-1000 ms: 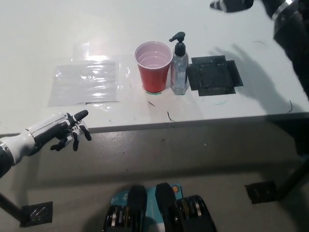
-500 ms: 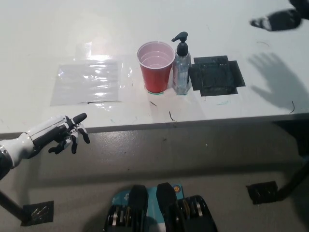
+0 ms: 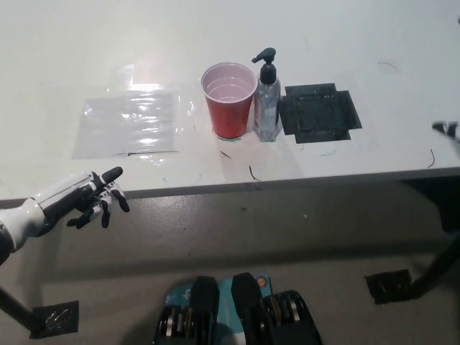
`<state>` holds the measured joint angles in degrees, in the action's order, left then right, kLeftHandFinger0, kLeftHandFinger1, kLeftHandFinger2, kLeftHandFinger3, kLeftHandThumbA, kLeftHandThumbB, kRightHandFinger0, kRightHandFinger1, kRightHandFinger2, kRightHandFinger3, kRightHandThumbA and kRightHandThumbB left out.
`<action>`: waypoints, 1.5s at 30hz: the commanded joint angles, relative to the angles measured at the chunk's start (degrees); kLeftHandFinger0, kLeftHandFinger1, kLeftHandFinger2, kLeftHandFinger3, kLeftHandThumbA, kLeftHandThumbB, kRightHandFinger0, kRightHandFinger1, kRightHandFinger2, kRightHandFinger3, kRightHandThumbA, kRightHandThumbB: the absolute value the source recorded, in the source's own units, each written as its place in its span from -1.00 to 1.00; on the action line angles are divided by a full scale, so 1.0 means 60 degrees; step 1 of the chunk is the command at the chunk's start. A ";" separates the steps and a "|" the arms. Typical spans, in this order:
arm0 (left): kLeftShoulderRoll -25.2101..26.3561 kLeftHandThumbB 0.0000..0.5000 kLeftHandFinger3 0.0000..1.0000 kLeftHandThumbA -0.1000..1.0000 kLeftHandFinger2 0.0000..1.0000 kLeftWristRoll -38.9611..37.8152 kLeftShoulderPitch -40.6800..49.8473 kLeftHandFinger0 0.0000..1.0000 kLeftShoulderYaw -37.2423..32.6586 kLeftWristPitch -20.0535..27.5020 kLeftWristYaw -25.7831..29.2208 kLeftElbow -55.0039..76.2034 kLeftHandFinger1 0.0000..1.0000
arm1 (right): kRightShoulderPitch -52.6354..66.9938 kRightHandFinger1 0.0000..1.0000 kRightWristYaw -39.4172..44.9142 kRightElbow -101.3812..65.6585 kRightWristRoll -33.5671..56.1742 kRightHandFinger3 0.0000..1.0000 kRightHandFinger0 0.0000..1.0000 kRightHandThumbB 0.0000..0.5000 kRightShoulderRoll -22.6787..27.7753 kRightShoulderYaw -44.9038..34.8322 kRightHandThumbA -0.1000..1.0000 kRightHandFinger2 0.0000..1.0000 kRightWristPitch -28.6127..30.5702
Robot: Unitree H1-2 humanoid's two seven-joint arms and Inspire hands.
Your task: The robot uses its right hand to press the hand soap kept in the middle of the table to get liquid hand soap out
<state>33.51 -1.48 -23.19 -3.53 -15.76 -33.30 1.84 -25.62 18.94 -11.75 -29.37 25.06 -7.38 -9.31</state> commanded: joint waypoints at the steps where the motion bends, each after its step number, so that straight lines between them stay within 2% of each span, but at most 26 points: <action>1: 0.0155 0.27 0.14 1.00 -0.51 -0.0099 -0.0083 -0.92 0.0224 0.0271 0.0186 0.0147 -0.85 | 0.0376 1.00 -0.0696 -0.0456 0.0808 1.00 1.00 0.90 -0.0226 -0.0500 1.00 1.00 -0.0073; 3: 0.0145 0.41 0.11 1.00 -0.53 -0.0113 -0.0064 -0.92 0.0258 0.0373 0.0191 0.0024 -0.86 | 0.0940 1.00 -0.0717 -0.0382 0.1261 1.00 1.00 0.79 -0.0482 -0.0783 1.00 1.00 -0.0204; 6: 0.0119 0.42 0.13 1.00 -0.53 -0.0080 -0.0024 -0.91 0.0296 0.0170 0.0252 0.0153 -0.85 | 0.1694 1.00 -0.0984 -0.0113 0.1554 1.00 1.00 0.75 -0.0835 -0.1113 1.00 1.00 -0.0030; 8: 0.0123 0.42 0.13 1.00 -0.52 -0.0056 -0.0017 -0.90 0.0300 0.0193 0.0253 0.0171 -0.85 | 0.1756 1.00 -0.1005 -0.0085 0.1609 1.00 1.00 0.74 -0.0873 -0.1156 1.00 1.00 0.0009; 9: 0.0131 0.36 0.15 1.00 -0.48 -0.0082 -0.0014 -0.88 0.0312 0.0144 0.0231 0.0241 -0.81 | 0.2068 1.00 -0.1156 0.0108 0.1677 1.00 1.00 0.65 -0.1015 -0.1257 1.00 1.00 0.0097; 12: 0.0110 0.41 0.13 1.00 -0.52 -0.0092 -0.0015 -0.92 0.0337 0.0153 0.0242 0.0233 -0.84 | 0.2383 1.00 -0.1271 0.0293 0.1759 1.00 1.00 0.53 -0.1075 -0.1294 1.00 1.00 0.0289; 13: 0.0108 0.38 0.11 1.00 -0.53 -0.0064 -0.0036 -0.92 0.0328 0.0241 0.0249 0.0164 -0.86 | 0.2526 1.00 -0.1313 0.0388 0.1870 1.00 1.00 0.43 -0.1100 -0.1320 1.00 1.00 0.0442; 16: 0.0105 0.27 0.09 1.00 -0.55 -0.0037 -0.0145 -0.94 0.0370 0.0505 0.0292 -0.0005 -0.87 | 0.2716 1.00 -0.1400 0.1066 0.2758 1.00 1.00 0.54 -0.1338 -0.1582 1.00 1.00 0.0928; 19: 0.0076 0.30 0.04 1.00 -0.59 0.0055 -0.0149 -0.97 0.0365 0.0517 0.0370 -0.0021 -0.88 | 0.2883 1.00 -0.1451 0.1556 0.3176 1.00 1.00 0.31 -0.1396 -0.1660 1.00 1.00 0.1412; 23: 0.0065 0.29 0.04 1.00 -0.58 0.0086 -0.0137 -0.98 0.0370 0.0556 0.0404 0.0016 -0.87 | 0.2879 1.00 -0.1473 0.1924 0.3605 1.00 1.00 0.21 -0.1505 -0.1777 1.00 1.00 0.1389; 25: 0.0065 0.29 0.04 1.00 -0.57 0.0060 -0.0148 -0.97 0.0365 0.0572 0.0381 -0.0008 -0.87 | 0.2895 1.00 -0.1471 0.1883 0.3787 1.00 1.00 0.27 -0.1557 -0.1825 1.00 1.00 0.1243; 26: 0.0059 0.30 0.05 1.00 -0.58 0.0033 -0.0144 -0.98 0.0377 0.0543 0.0389 -0.0004 -0.86 | 0.2872 1.00 -0.1413 0.1958 0.4022 1.00 1.00 0.54 -0.1573 -0.1875 1.00 1.00 0.1203; 30: -0.0015 0.31 0.06 1.00 -0.59 -0.0047 -0.0165 -0.99 0.0381 0.0560 0.0389 -0.0112 -0.89 | 0.2794 1.00 -0.1325 0.2119 0.4415 1.00 1.00 0.60 -0.1501 -0.1933 1.00 1.00 0.0999; 32: -0.0033 0.33 0.05 1.00 -0.62 0.0000 -0.0161 -1.00 0.0397 0.0451 0.0449 -0.0072 -0.92 | 0.2806 1.00 -0.1266 0.2093 0.4596 1.00 1.00 0.74 -0.1487 -0.1919 1.00 1.00 0.0729; 35: 0.0005 0.18 0.13 1.00 -0.53 0.0023 -0.0153 -0.95 0.0376 0.0303 0.0409 -0.0003 -0.85 | 0.2817 1.00 -0.1253 0.2179 0.4756 1.00 1.00 0.84 -0.1445 -0.1862 1.00 1.00 0.0742; 36: 0.0006 0.18 0.13 1.00 -0.53 0.0041 -0.0151 -0.94 0.0373 0.0306 0.0418 0.0001 -0.85 | 0.2821 1.00 -0.1258 0.2193 0.4795 1.00 1.00 0.84 -0.1431 -0.1845 1.00 1.00 0.0757; 37: -0.0010 0.22 0.13 1.00 -0.54 0.0061 -0.0192 -0.95 0.0365 0.0249 0.0437 -0.0018 -0.86 | 0.2675 1.00 -0.1257 0.2272 0.4723 1.00 1.00 0.70 -0.1312 -0.1780 1.00 1.00 0.0738; 39: 0.0010 0.27 0.15 1.00 -0.53 0.0075 -0.0197 -0.95 0.0349 0.0165 0.0421 0.0011 -0.85 | 0.2663 1.00 -0.1239 0.2269 0.4835 1.00 1.00 0.65 -0.1303 -0.1767 1.00 1.00 0.0651; 42: -0.0034 0.15 0.16 1.00 -0.51 0.0063 -0.0227 -0.95 0.0344 0.0142 0.0433 -0.0032 -0.84 | 0.2622 1.00 -0.1252 0.2271 0.4816 1.00 1.00 0.73 -0.1183 -0.1697 1.00 1.00 0.0638; 45: 0.0030 0.13 0.18 1.00 -0.48 0.0108 -0.0239 -0.93 0.0344 0.0172 0.0423 -0.0049 -0.82 | 0.2575 1.00 -0.1203 0.2269 0.4943 1.00 1.00 0.81 -0.1162 -0.1617 1.00 1.00 0.0590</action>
<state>32.70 -1.05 -22.59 -2.32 -14.88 -32.28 0.92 -8.13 11.98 2.75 -2.29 16.26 -17.36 -5.66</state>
